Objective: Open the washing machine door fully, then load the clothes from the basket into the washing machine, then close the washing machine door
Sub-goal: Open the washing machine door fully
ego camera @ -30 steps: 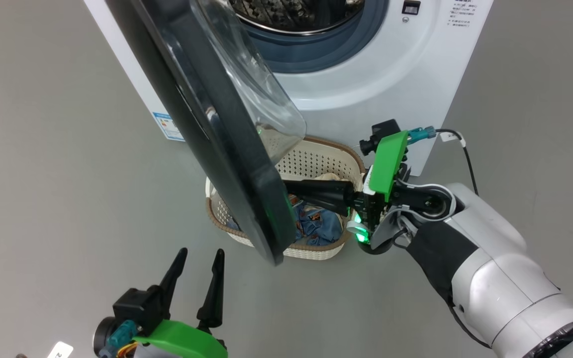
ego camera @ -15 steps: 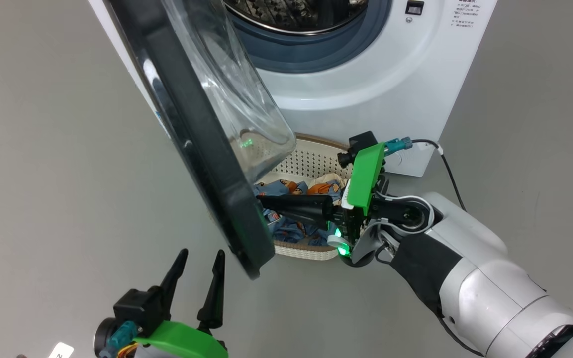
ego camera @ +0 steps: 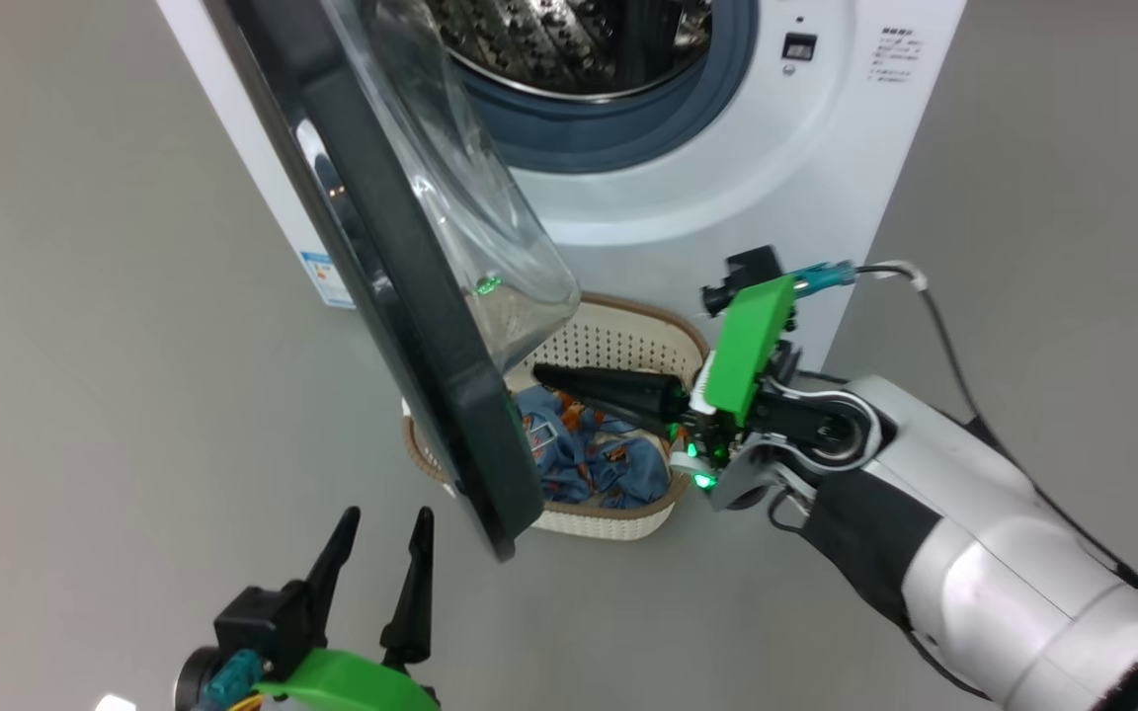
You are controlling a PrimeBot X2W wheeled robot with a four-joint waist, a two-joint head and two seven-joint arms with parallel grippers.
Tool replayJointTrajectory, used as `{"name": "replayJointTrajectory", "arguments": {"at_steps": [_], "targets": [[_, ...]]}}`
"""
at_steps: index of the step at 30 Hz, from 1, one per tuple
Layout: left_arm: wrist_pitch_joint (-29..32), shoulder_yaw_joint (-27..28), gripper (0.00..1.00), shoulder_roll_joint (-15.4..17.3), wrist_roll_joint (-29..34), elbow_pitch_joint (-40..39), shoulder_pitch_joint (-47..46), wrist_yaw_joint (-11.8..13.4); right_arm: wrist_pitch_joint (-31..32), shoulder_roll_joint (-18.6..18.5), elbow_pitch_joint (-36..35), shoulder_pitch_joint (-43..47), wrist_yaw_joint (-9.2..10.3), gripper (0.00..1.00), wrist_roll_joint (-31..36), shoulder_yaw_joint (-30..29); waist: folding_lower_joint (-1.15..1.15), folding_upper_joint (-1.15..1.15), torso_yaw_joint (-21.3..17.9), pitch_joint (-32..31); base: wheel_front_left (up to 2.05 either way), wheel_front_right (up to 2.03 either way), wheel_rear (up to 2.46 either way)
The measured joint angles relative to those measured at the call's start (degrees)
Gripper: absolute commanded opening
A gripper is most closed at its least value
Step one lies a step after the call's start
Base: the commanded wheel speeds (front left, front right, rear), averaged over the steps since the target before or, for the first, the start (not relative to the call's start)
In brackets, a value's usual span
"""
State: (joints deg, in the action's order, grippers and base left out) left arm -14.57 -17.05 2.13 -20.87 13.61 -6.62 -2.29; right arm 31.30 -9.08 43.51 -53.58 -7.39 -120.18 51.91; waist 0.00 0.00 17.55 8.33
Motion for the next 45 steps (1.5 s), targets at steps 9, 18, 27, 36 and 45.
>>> {"name": "replayJointTrajectory", "arguments": {"at_steps": [9, 18, 27, 36, 45], "targets": [[0.01, 2.92, 1.0, 0.07, 1.52, -0.02, 3.3, 0.0, -22.93, -7.8, -14.0, 8.56, 0.0, 0.0, 20.9, 2.83, 0.0, 0.0, -2.14, -3.97, 0.0, 0.0, 0.0], [0.01, 6.55, 1.0, 0.15, 2.46, -0.48, 7.08, -0.02, -43.47, -13.6, -17.57, 16.69, 0.0, 0.0, 42.43, 7.45, 0.0, 0.0, -5.69, -8.33, 0.0, 0.0, 0.0], [0.01, 8.75, 1.0, 0.22, 2.52, -1.51, 9.22, -0.04, -45.56, -14.59, -16.61, 24.46, 0.0, 0.0, 61.33, -9.42, 0.0, 0.0, -10.3, -10.93, 0.0, 0.0, 0.0], [0.01, 9.85, 1.0, 0.22, 2.53, -1.89, 9.97, -0.07, -45.59, -8.42, -22.74, 39.93, 0.0, 0.0, 83.73, -29.61, 0.0, 0.0, -13.28, -12.02, 0.0, 0.0, 0.0], [0.01, 10.24, 1.0, 0.22, 2.53, -2.03, 10.12, -0.07, -45.59, -3.11, -27.66, 48.83, -0.01, 0.0, 100.53, -38.55, 0.0, 0.0, -14.49, -12.15, 0.0, 0.0, 0.0]]}}
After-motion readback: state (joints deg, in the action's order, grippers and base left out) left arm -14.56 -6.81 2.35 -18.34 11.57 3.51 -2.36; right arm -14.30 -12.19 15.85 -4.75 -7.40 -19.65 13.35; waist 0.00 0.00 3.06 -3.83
